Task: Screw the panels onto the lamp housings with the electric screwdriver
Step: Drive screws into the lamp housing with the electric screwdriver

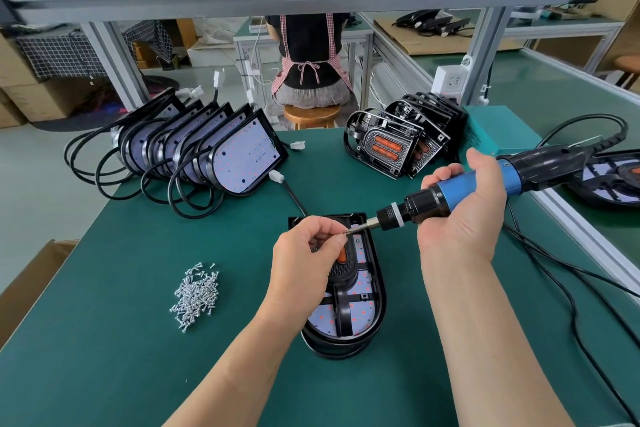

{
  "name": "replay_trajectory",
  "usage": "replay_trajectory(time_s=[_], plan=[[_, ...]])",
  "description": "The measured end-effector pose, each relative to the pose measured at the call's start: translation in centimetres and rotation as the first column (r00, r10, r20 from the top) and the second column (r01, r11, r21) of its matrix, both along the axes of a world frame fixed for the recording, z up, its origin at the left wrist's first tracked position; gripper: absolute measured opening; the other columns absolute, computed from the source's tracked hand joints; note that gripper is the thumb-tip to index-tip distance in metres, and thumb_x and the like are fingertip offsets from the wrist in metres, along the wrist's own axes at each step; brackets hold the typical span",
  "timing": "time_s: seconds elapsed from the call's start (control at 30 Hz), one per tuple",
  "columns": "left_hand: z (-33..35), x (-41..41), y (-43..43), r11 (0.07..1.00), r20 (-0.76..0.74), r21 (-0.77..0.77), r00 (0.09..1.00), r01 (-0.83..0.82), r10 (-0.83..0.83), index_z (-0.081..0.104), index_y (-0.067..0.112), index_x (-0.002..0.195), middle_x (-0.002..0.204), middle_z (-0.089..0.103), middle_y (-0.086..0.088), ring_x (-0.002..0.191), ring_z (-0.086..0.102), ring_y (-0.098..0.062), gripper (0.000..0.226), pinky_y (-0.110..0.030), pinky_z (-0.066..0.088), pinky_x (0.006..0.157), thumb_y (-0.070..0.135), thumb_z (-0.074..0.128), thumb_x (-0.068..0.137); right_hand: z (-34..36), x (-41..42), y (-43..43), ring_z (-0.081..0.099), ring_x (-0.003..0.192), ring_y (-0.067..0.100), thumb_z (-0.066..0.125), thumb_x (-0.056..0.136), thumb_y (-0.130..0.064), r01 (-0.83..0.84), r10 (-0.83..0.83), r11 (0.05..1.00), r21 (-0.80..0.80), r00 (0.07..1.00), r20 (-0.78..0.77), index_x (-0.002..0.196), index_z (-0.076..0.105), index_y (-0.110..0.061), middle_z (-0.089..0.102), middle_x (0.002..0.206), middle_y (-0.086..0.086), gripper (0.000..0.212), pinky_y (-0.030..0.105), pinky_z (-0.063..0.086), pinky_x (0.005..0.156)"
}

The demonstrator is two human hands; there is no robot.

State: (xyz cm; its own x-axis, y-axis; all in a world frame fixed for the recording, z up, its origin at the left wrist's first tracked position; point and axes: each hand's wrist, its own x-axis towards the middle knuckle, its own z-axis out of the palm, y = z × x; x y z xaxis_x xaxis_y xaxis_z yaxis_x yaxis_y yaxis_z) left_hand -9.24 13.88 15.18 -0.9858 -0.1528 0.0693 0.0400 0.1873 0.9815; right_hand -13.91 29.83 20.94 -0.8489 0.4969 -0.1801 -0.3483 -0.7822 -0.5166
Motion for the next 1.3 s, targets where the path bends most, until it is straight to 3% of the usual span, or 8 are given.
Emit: replay_trajectory(time_s=[0.27, 0.67, 0.87, 0.97, 1.03, 1.13, 1.23, 1.3], plan=[[0.1, 0.0, -0.1, 1.000, 0.001, 0.000, 1.000, 0.005, -0.005, 0.072, 0.026, 0.081, 0.072, 0.071, -0.001, 0.064, 0.059, -0.006, 0.020, -0.017, 0.050, 0.064, 0.010, 0.068, 0.092, 0.0, -0.1, 0.0, 0.052, 0.055, 0.014, 0.070, 0.088, -0.011, 0.002, -0.002, 1.000, 0.014, 1.000, -0.003, 0.109, 0.054, -0.013, 0.054, 0.066, -0.001, 0.026, 0.026, 0.048, 0.059], [0.5, 0.4, 0.4, 0.999, -0.020, -0.004, 0.999, -0.040, 0.040, 0.072, 0.028, 0.080, 0.075, 0.071, 0.002, 0.067, 0.061, -0.008, 0.022, -0.027, 0.055, 0.070, 0.009, 0.068, 0.091, 0.6, 0.0, 0.0, 0.050, 0.056, 0.014, 0.069, 0.088, -0.012, -0.016, 0.016, 0.999, 0.037, 1.000, -0.020, 0.104, 0.052, -0.013, 0.053, 0.068, -0.001, 0.024, 0.025, 0.047, 0.058], [0.1, 1.5, 1.2, 0.976, -0.215, -0.129, 0.966, -0.176, 0.146, 0.068, 0.031, 0.081, 0.079, 0.068, 0.011, 0.076, 0.060, -0.005, 0.026, -0.010, 0.044, 0.070, 0.006, 0.069, 0.090, 0.8, 0.0, -0.2, 0.054, 0.057, 0.014, 0.071, 0.088, -0.012, -0.012, 0.012, 0.999, 0.041, 1.000, 0.003, 0.109, 0.053, -0.013, 0.056, 0.067, -0.001, 0.028, 0.026, 0.049, 0.059], [-0.1, 1.5, 1.2, 0.969, -0.271, -0.143, 0.950, -0.201, 0.157, 0.068, 0.030, 0.083, 0.081, 0.068, 0.011, 0.082, 0.062, -0.009, 0.026, -0.012, 0.046, 0.073, 0.004, 0.070, 0.089, 0.7, -0.4, -0.5, 0.057, 0.058, 0.014, 0.070, 0.089, -0.010, 0.017, -0.018, 0.997, 0.080, 1.000, 0.008, 0.108, 0.053, -0.016, 0.057, 0.064, 0.000, 0.026, 0.027, 0.051, 0.059], [-0.1, 1.1, 1.1, 0.960, -0.281, -0.205, 0.951, -0.192, 0.131, 0.068, 0.032, 0.083, 0.084, 0.067, 0.012, 0.088, 0.061, -0.011, 0.026, -0.022, 0.048, 0.080, 0.006, 0.070, 0.089, 0.6, -0.7, -0.6, 0.058, 0.058, 0.015, 0.070, 0.090, -0.012, 0.043, -0.044, 0.992, 0.117, 0.999, 0.005, 0.106, 0.054, -0.016, 0.056, 0.065, 0.001, 0.024, 0.027, 0.052, 0.061], [0.2, 0.5, 0.8, 0.924, -0.288, -0.350, 0.956, -0.156, 0.052, 0.072, 0.028, 0.098, 0.090, 0.064, 0.019, 0.098, 0.054, -0.003, 0.022, -0.034, 0.045, 0.093, 0.009, 0.072, 0.087, 0.6, -1.5, -0.6, 0.057, 0.058, 0.015, 0.072, 0.090, -0.016, 0.049, -0.046, 0.984, 0.171, 0.999, -0.022, 0.106, 0.055, -0.016, 0.054, 0.068, 0.001, 0.023, 0.028, 0.052, 0.062], [0.2, 0.2, 0.3, 0.901, -0.263, -0.416, 0.965, -0.125, 0.013, 0.067, 0.031, 0.123, 0.102, 0.061, 0.025, 0.105, 0.047, 0.005, 0.044, -0.030, 0.037, 0.100, 0.016, 0.077, 0.084, 1.0, -2.5, -0.6, 0.055, 0.056, 0.016, 0.071, 0.092, -0.017, 0.063, -0.044, 0.968, 0.242, 0.995, -0.085, 0.104, 0.054, -0.017, 0.052, 0.069, 0.001, 0.021, 0.029, 0.050, 0.057], [-0.1, 0.1, -0.4, 0.872, -0.272, -0.447, 0.959, -0.200, 0.080, 0.060, 0.033, 0.134, 0.112, 0.057, 0.018, 0.108, 0.042, 0.000, 0.057, -0.027, 0.031, 0.102, 0.022, 0.080, 0.081, 1.3, -3.2, -0.3, 0.055, 0.055, 0.016, 0.071, 0.092, -0.019, 0.079, -0.044, 0.953, 0.293, 0.992, -0.122, 0.101, 0.053, -0.015, 0.052, 0.067, 0.001, 0.020, 0.029, 0.049, 0.056]])
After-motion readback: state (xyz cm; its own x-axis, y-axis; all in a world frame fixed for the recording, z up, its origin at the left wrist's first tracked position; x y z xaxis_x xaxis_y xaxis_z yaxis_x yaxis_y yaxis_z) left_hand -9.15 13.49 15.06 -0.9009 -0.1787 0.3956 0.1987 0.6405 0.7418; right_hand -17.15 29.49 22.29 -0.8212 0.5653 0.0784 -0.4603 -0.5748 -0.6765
